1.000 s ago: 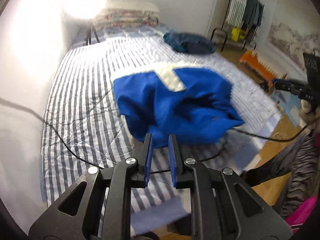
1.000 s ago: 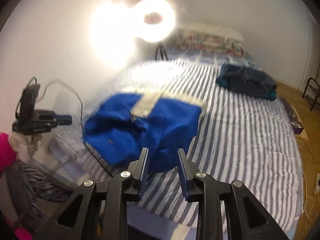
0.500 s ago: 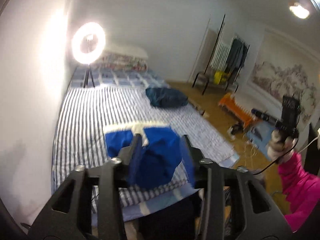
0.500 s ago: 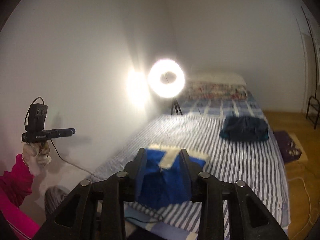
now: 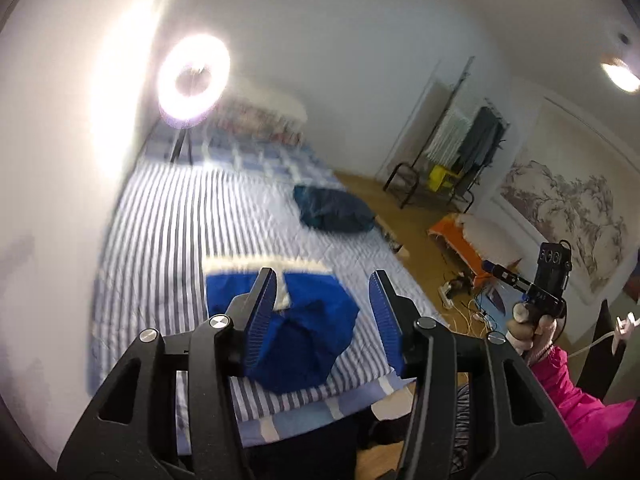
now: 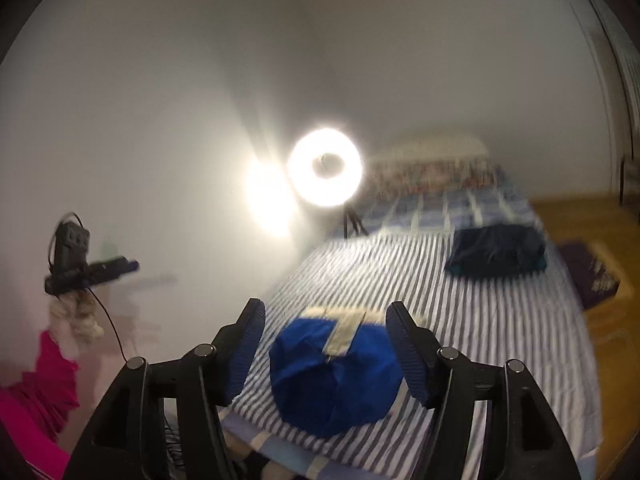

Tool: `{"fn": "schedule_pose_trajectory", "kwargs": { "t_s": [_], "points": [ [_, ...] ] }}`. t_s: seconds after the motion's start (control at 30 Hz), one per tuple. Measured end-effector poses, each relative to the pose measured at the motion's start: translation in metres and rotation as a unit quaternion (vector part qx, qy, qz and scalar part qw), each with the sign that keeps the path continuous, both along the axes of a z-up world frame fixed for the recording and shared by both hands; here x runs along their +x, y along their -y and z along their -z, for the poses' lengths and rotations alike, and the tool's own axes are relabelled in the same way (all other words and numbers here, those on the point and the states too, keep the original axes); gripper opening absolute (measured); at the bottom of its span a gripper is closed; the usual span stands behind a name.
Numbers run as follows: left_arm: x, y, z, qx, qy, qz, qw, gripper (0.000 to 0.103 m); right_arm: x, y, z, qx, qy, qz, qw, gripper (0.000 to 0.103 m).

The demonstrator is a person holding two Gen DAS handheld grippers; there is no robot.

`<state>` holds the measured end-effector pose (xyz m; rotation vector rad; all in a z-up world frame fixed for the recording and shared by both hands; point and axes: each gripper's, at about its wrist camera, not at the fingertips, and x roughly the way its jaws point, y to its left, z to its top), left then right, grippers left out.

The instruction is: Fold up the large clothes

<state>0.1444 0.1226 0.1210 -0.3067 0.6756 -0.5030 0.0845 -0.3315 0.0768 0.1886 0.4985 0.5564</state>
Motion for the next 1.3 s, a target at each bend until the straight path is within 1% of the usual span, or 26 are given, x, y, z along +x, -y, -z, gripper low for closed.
{"fn": "schedule_pose_trajectory", "kwargs": {
  "t_s": [0.1, 0.17, 0.23, 0.33, 0.43, 0.5, 0.6, 0.67, 0.7, 0.73, 0.77, 0.8, 0.83, 0.87, 0.9, 0.93, 0.97, 1.0, 1.07, 1.1, 1.13, 1.17, 1.2, 1.23, 1.27, 1.3],
  "points": [
    [0.039, 0.002, 0.066, -0.002, -0.051, -0.010, 0.9986, 0.049, 0.032, -0.009, 0.050, -0.019, -0.056, 0.010, 0.998, 0.066],
    [0.065, 0.000, 0.114, -0.020, -0.094, -0.016, 0.9953, 0.049, 0.054, -0.014, 0.086, -0.018, -0.098, 0.005, 0.995, 0.066],
    [0.094, -0.006, 0.165, -0.047, -0.145, -0.030, 0.9879, 0.049, 0.077, -0.021, 0.123, -0.025, -0.139, 0.006, 0.990, 0.066],
    [0.120, -0.013, 0.220, -0.064, -0.195, -0.037, 0.9781, 0.049, 0.107, -0.031, 0.171, -0.039, -0.191, 0.011, 0.981, 0.066],
    [0.140, -0.023, 0.262, -0.084, -0.229, -0.049, 0.9686, 0.049, 0.132, -0.036, 0.208, -0.042, -0.227, 0.013, 0.973, 0.066],
    [0.149, -0.027, 0.286, -0.088, -0.244, -0.054, 0.9643, 0.049, 0.147, -0.034, 0.230, -0.025, -0.253, 0.012, 0.967, 0.066],
    [0.158, -0.023, 0.312, -0.085, -0.264, -0.042, 0.9597, 0.049, 0.162, -0.032, 0.246, -0.010, -0.273, 0.011, 0.962, 0.066],
    [0.163, -0.014, 0.323, -0.072, -0.266, -0.034, 0.9606, 0.049, 0.170, -0.035, 0.258, -0.016, -0.280, 0.009, 0.960, 0.066],
    [0.165, -0.011, 0.326, -0.068, -0.263, -0.031, 0.9618, 0.038, 0.173, -0.037, 0.263, -0.019, -0.283, 0.009, 0.959, 0.065],
    [0.169, -0.008, 0.330, -0.066, -0.265, -0.027, 0.9616, 0.010, 0.177, -0.039, 0.268, -0.019, -0.288, 0.008, 0.957, 0.060],
    [0.172, -0.005, 0.334, -0.072, -0.273, -0.021, 0.9592, 0.004, 0.179, -0.040, 0.273, -0.017, -0.296, 0.005, 0.955, 0.041],
    [0.173, -0.004, 0.337, -0.082, -0.278, -0.019, 0.9569, 0.004, 0.182, -0.042, 0.277, -0.011, -0.304, -0.002, 0.953, 0.015],
    [0.171, -0.004, 0.336, -0.095, -0.279, -0.016, 0.9554, 0.002, 0.185, -0.044, 0.280, 0.002, -0.316, -0.016, 0.949, 0.007],
    [0.168, -0.006, 0.333, -0.110, -0.279, -0.005, 0.9540, 0.002, 0.186, -0.044, 0.281, 0.011, -0.320, -0.022, 0.947, 0.002],
    [0.168, -0.005, 0.331, -0.113, -0.279, 0.000, 0.9537, 0.002, 0.185, -0.043, 0.279, 0.016, -0.315, -0.021, 0.949, 0.000],
    [0.166, -0.007, 0.331, -0.102, -0.281, -0.002, 0.9543, 0.002, 0.184, -0.041, 0.275, 0.016, -0.310, -0.022, 0.950, 0.000],
    [0.165, -0.010, 0.337, -0.080, -0.287, -0.011, 0.9545, 0.002, 0.184, -0.039, 0.275, 0.006, -0.308, -0.021, 0.951, 0.000],
    [0.165, -0.012, 0.344, -0.070, -0.297, -0.017, 0.9521, 0.002, 0.184, -0.038, 0.277, -0.006, -0.311, -0.018, 0.950, 0.000],
    [0.166, -0.012, 0.355, -0.071, -0.311, -0.024, 0.9475, 0.002, 0.186, -0.036, 0.286, -0.020, -0.327, -0.008, 0.945, 0.000],
    [0.164, -0.012, 0.351, -0.062, -0.306, -0.024, 0.9496, 0.004, 0.185, -0.038, 0.287, -0.024, -0.327, -0.007, 0.945, 0.000],
    [0.163, -0.008, 0.344, -0.036, -0.298, -0.021, 0.9536, 0.006, 0.184, -0.040, 0.285, -0.033, -0.319, -0.008, 0.947, 0.001],
    [0.161, -0.007, 0.338, -0.022, -0.293, -0.022, 0.9557, 0.006, 0.181, -0.043, 0.279, -0.050, -0.308, -0.012, 0.950, 0.006],
    [0.158, -0.007, 0.328, -0.003, -0.284, -0.026, 0.9584, 0.010, 0.180, -0.046, 0.273, -0.067, -0.303, -0.013, 0.951, 0.022],
    [0.158, -0.005, 0.320, 0.007, -0.278, -0.028, 0.9602, 0.014, 0.176, -0.044, 0.264, -0.090, -0.295, -0.004, 0.951, 0.032],
    [0.158, -0.003, 0.310, 0.018, -0.265, -0.033, 0.9634, 0.015, 0.172, -0.040, 0.256, -0.097, -0.284, 0.005, 0.954, 0.036],
    [0.157, -0.003, 0.300, 0.030, -0.249, -0.042, 0.9671, 0.015, 0.169, -0.035, 0.245, -0.097, -0.268, 0.013, 0.958, 0.036]
  ]
}}
